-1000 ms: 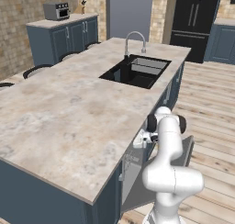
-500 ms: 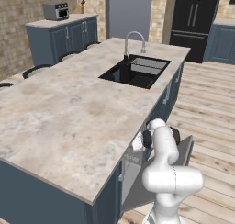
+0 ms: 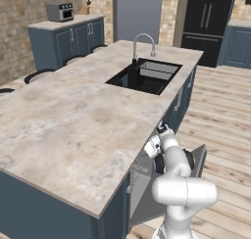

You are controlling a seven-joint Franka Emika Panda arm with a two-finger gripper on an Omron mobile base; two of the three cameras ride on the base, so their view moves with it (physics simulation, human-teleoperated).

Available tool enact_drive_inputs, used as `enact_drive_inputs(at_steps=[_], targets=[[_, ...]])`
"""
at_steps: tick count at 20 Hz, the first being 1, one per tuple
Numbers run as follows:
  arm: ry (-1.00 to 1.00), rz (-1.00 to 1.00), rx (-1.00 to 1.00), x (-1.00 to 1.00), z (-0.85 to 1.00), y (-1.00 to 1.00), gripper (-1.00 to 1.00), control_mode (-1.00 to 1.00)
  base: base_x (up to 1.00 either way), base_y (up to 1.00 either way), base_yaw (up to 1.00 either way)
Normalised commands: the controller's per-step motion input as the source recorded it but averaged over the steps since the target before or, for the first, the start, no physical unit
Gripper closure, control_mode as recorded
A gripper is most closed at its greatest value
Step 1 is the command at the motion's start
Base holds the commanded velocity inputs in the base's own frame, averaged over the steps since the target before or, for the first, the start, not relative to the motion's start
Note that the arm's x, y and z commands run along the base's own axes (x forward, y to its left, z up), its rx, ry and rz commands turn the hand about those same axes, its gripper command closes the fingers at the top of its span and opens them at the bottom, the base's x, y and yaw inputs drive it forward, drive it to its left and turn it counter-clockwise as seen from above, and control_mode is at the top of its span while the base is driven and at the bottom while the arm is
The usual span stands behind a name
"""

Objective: Open the dishwasher door and pull out the top rack.

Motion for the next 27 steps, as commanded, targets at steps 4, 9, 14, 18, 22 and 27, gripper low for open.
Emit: enact_drive_inputs(at_steps=[4, 9, 14, 18, 22, 27], targets=[[-0.04, 0.09, -0.28, -0.73, -0.28, -0.73, -1.00, -1.00, 0.00, 0.00, 0.00], [-0.02, 0.13, -0.17, -1.00, -0.31, -0.96, -1.00, -1.00, 0.00, 0.00, 0.00], [0.00, 0.14, -0.14, -1.00, -0.29, -0.92, -1.00, -1.00, 0.00, 0.00, 0.00], [0.00, 0.14, -0.20, -0.96, -0.24, -0.72, -1.00, -1.00, 0.00, 0.00, 0.00], [0.00, 0.13, -0.24, -0.52, -0.03, -0.35, -1.00, -1.00, 0.00, 0.00, 0.00], [0.00, 0.13, -0.21, -0.45, 0.05, -0.09, -1.00, -1.00, 0.00, 0.00, 0.00]])
